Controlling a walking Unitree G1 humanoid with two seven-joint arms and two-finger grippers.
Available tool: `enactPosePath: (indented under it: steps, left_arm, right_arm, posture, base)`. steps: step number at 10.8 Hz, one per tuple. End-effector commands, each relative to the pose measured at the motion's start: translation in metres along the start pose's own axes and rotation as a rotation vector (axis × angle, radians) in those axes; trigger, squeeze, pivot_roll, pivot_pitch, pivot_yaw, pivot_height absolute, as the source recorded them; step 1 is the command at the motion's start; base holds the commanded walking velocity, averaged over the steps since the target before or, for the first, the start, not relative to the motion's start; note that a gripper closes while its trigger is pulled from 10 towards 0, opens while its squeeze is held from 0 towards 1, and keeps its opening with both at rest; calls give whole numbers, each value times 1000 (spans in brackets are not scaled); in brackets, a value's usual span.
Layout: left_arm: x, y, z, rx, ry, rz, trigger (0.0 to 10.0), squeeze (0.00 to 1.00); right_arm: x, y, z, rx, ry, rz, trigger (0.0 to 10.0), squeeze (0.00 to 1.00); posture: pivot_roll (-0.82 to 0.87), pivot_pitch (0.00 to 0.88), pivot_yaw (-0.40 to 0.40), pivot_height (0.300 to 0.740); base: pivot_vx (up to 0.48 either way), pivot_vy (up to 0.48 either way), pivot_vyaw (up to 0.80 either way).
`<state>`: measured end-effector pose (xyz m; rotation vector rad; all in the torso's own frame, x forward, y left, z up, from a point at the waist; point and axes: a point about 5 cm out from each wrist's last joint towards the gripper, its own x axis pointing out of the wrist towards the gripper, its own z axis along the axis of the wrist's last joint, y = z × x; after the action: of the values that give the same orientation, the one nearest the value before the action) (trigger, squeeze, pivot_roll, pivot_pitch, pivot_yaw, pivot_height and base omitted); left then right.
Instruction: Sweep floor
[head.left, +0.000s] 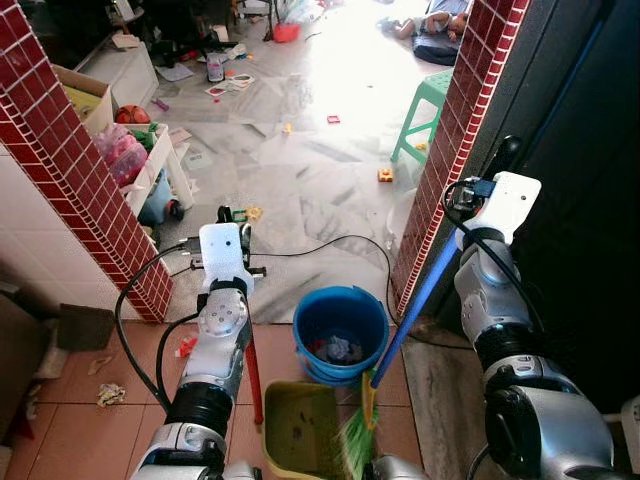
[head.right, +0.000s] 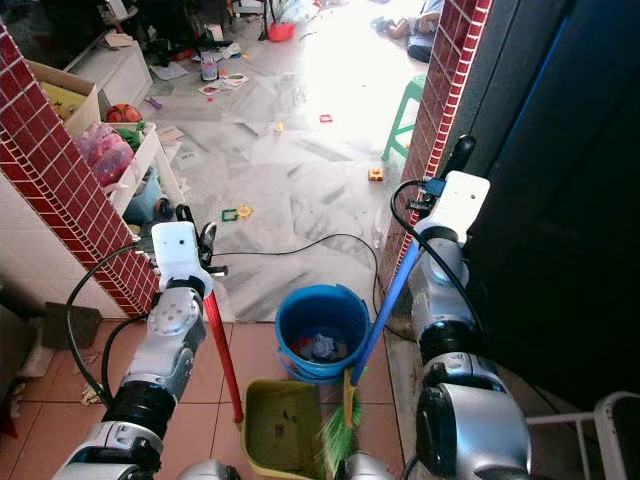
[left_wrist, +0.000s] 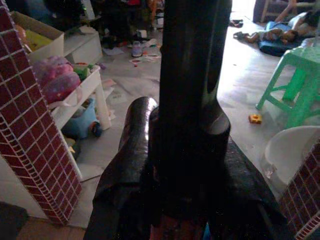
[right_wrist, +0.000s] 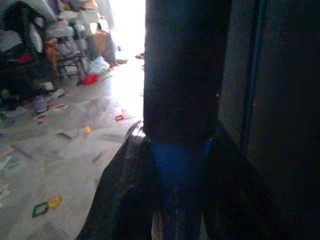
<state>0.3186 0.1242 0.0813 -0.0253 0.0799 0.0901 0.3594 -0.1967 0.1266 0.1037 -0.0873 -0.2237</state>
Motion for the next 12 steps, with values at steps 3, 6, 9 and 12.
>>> enactPosePath:
  steps: [3, 6, 9, 12]
  left_arm:
    - [-7, 3, 10, 0, -38, -66, 10000, 0]
    - [-17, 12, 4, 0, 3, -84, 10000, 0]
    - [-23, 6, 5, -9, 31, -144, 10000, 0]
    - [-24, 1, 14, 42, -16, -187, 10000, 0]
  right_arm:
    - [-38, 6, -26, -112, 24, 120, 10000, 0]
    - [-63, 12, -32, -170, 25, 202, 10000, 0]
    - [-66, 18, -30, -179, 44, 219, 10000, 0]
    - [-66, 17, -29, -184, 50, 220, 10000, 0]
  posture:
    - [-50, 0, 3, 740]
    - [-56, 0, 24, 740]
    - [-54, 0, 20, 740]
    - [-36, 0, -2, 740]
  base:
    - [0, 0, 0]
    - [0, 259, 0]
    - [0, 480, 0]
    - [0, 480, 0]
